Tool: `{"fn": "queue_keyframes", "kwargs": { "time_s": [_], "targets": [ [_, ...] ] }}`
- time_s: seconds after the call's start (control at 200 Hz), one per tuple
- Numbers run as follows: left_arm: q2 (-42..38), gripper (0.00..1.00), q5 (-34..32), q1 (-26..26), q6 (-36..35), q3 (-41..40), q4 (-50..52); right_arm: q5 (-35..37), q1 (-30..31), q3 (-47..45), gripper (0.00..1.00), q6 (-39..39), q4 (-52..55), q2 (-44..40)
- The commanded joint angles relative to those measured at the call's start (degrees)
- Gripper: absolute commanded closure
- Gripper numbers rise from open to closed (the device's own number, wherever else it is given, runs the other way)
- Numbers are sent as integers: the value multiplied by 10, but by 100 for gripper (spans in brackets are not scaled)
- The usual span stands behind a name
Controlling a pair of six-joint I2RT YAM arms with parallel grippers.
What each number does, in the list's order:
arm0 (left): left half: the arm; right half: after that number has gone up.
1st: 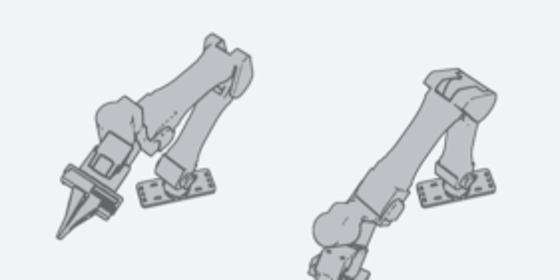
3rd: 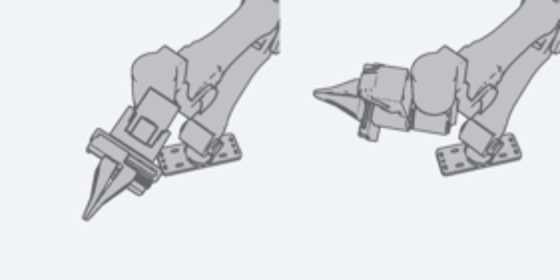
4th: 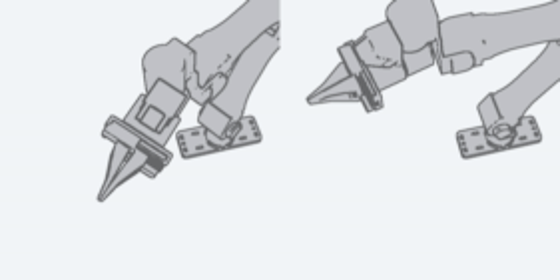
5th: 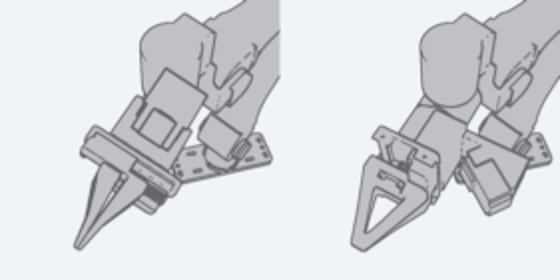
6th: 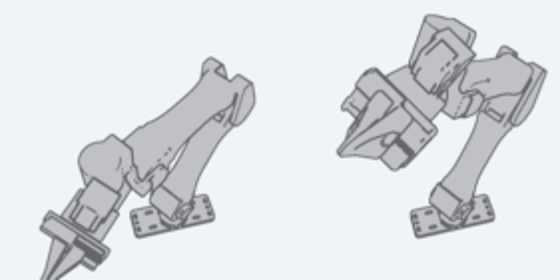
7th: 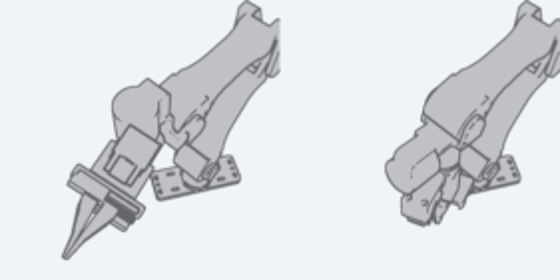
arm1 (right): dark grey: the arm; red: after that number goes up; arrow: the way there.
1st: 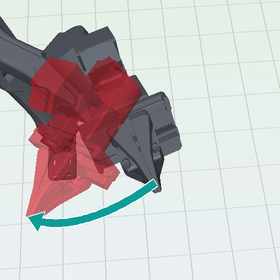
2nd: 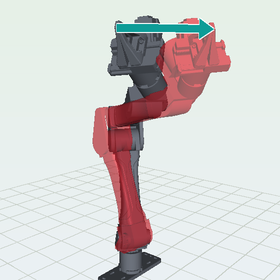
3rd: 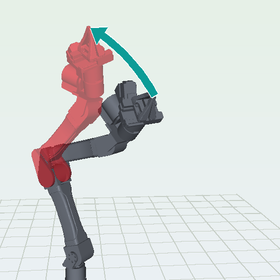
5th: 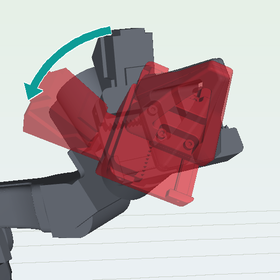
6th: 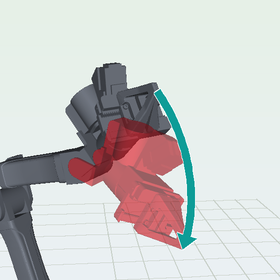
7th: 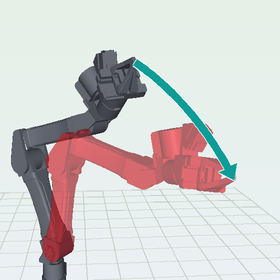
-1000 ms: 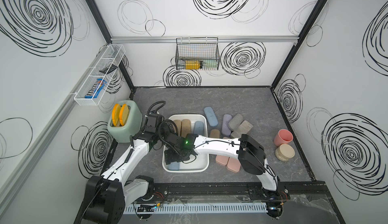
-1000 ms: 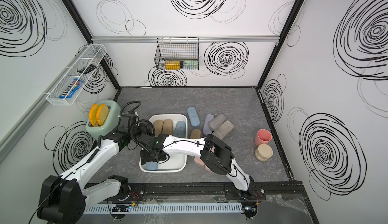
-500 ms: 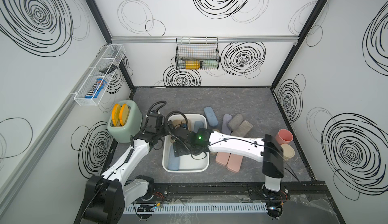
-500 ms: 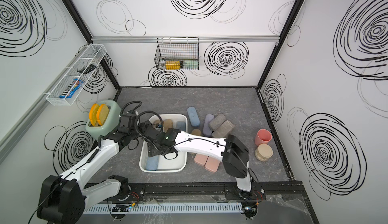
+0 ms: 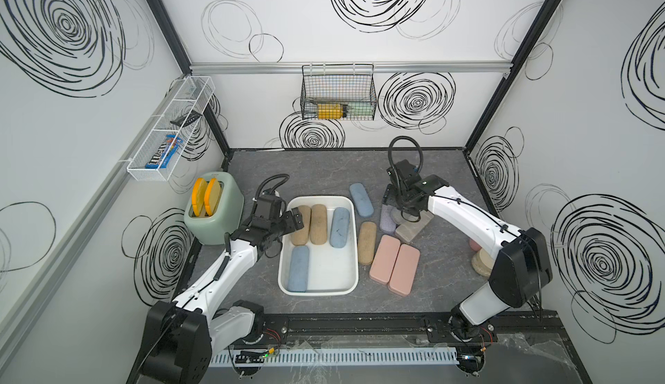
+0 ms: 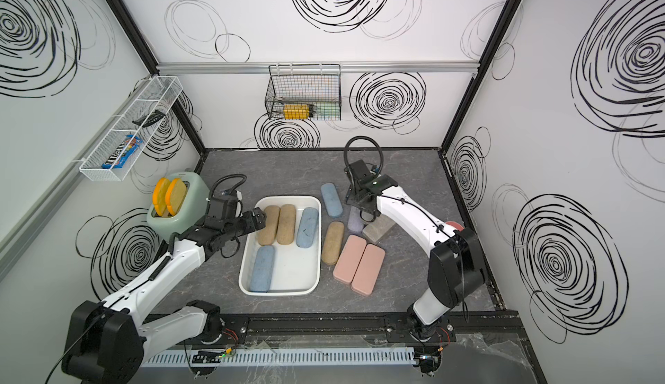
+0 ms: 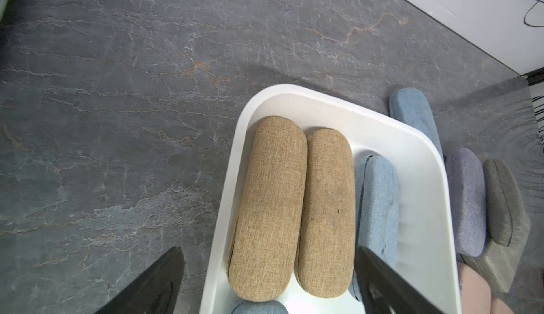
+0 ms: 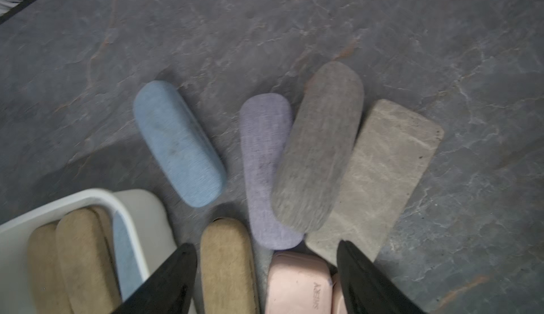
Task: Put the glasses cases into the storage boxes
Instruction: Pick up the glasses case at the center of the board.
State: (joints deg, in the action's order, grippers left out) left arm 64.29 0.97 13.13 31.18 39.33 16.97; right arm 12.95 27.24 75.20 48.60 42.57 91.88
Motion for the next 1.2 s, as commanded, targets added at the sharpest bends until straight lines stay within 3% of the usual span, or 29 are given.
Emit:
{"fn": "queue_keyframes", "kwargs": {
  "time_s": [0.0, 0.215, 0.455, 1.196],
  "targets": [
    [-9, 5, 4, 7, -9, 3, -14, -66, -46, 6, 20, -29, -21, 27],
    [-15, 5, 6, 7, -9, 2, -15, -92, -92, 3, 21, -46, -40, 76],
    [-17, 5, 6, 8, -9, 2, -14, -92, -95, 13, 22, -41, -31, 116],
    [-18, 5, 7, 7, -10, 2, -16, -102, -93, -12, 24, -18, -76, 132]
  ]
}}
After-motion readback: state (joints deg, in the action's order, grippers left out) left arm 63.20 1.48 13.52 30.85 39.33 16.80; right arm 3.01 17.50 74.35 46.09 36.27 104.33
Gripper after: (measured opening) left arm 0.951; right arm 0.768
